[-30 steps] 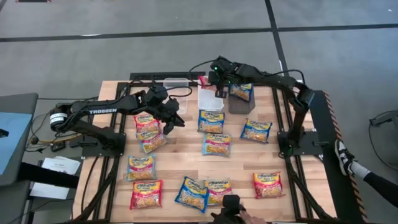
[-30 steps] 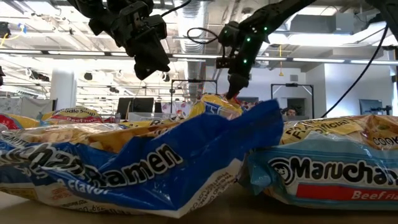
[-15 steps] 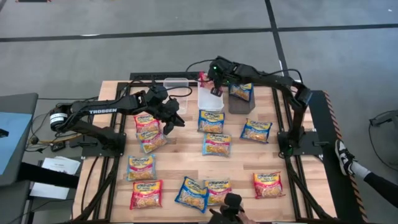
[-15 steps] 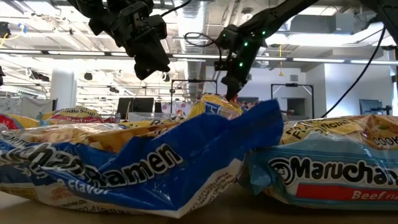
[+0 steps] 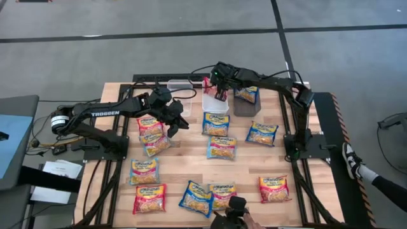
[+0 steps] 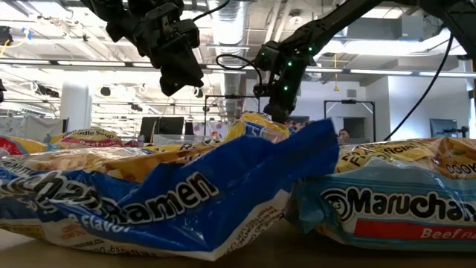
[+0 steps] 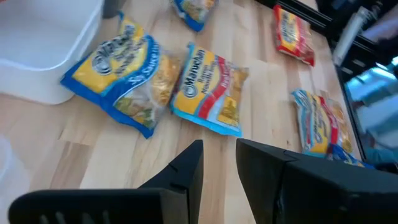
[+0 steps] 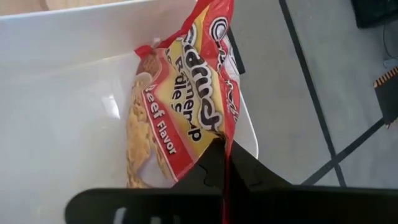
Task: Sort Maruchan noodles
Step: Put the red noodle pack into the white bin, then put the light blue noodle pack into the transparent bin
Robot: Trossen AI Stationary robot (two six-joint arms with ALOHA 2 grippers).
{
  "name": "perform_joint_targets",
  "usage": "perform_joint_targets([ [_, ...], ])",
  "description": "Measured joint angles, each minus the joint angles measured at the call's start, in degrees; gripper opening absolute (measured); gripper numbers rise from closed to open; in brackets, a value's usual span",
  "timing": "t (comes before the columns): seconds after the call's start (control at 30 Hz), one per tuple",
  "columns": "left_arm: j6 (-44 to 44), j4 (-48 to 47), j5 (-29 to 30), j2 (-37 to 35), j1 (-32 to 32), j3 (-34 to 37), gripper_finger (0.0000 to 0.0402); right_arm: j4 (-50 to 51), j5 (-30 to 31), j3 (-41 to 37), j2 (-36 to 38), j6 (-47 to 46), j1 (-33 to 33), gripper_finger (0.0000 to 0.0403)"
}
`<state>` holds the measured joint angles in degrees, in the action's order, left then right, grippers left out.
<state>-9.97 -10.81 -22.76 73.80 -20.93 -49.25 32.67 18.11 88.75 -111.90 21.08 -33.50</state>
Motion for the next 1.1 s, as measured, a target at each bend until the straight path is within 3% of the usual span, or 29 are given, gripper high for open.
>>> perform_joint_targets([
  [0.33,-2.80,-0.42,2.47,0.02,0.00,0.00,0.0082,0.28,0.13,0.00,0.00,0.37,0.09,0.0103],
  [0.67,-0.32,-1.17,5.26,0.02,-0.10,0.00,0.0093,2.48,4.56,0.55,1.26,0.35,0.59,0.0196],
  [0.97,-1.68,-6.51,7.86,0.02,-0.29,-0.05,0.0141,17.44,4.55,8.08,1.70,-0.37,1.63,0.0214],
  [1.1,-4.11,-13.73,7.84,0.04,-1.45,-2.17,0.0158,23.27,4.50,11.84,1.70,-3.06,2.59,0.0212],
])
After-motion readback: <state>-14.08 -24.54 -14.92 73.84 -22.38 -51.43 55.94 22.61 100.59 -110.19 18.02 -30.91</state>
